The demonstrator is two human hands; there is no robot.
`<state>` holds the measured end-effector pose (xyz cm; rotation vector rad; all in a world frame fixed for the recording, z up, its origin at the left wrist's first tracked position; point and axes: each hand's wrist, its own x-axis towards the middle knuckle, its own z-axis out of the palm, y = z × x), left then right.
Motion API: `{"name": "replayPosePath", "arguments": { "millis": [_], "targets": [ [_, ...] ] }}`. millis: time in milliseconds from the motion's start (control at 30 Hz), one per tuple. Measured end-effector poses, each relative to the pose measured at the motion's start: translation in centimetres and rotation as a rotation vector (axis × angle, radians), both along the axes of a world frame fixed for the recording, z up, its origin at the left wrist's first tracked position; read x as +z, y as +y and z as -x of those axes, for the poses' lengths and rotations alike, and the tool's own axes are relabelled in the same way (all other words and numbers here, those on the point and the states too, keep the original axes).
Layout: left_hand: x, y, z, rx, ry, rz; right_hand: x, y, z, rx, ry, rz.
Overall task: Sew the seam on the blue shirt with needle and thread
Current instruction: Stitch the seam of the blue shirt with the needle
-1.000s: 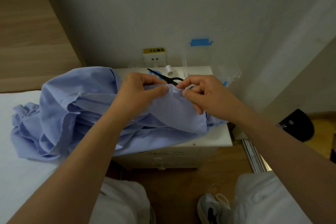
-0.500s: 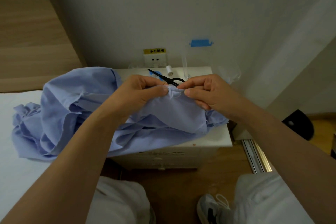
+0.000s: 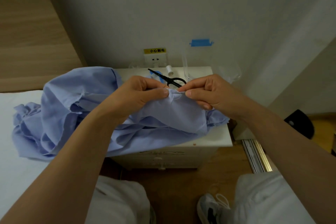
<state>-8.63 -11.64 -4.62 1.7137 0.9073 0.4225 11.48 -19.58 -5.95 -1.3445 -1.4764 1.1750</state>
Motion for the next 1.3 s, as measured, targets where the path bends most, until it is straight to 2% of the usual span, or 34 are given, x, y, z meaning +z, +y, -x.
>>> {"name": "replayPosePath", "arguments": {
  "millis": [300, 533, 767, 900, 1067, 1200, 1300],
  "targets": [
    [-0.2, 0.1, 0.0, 0.013, -0.002, 0.010, -0.1, 0.1, -0.1, 0.017, 0.038, 0.006],
    [-0.5, 0.0, 0.0, -0.046, -0.056, 0.099, -0.8, 0.1, 0.4, 0.057, 0.065, -0.018],
    [-0.6, 0.2, -0.1, -0.039, -0.121, 0.130, -0.7, 0.6, 0.7, -0.055, 0.071, -0.072],
    [-0.7, -0.2, -0.4, -0.092, -0.122, 0.157, -0.8, 0.4, 0.9, 0.021, 0.089, -0.014],
    [-0.4, -0.1, -0.4, -0.051, -0.149, 0.129, -0.7, 0.7, 0.6, -0.004, 0.097, -0.044],
    [-0.7, -0.3, -0.5, -0.075, -0.102, 0.138, -0.6, 0.3, 1.0, 0.101, 0.101, -0.077],
    [-0.7, -0.1, -0.6, -0.013, -0.114, 0.121, -1.0, 0.6, 0.8, -0.027, 0.030, -0.112]
  ]
}}
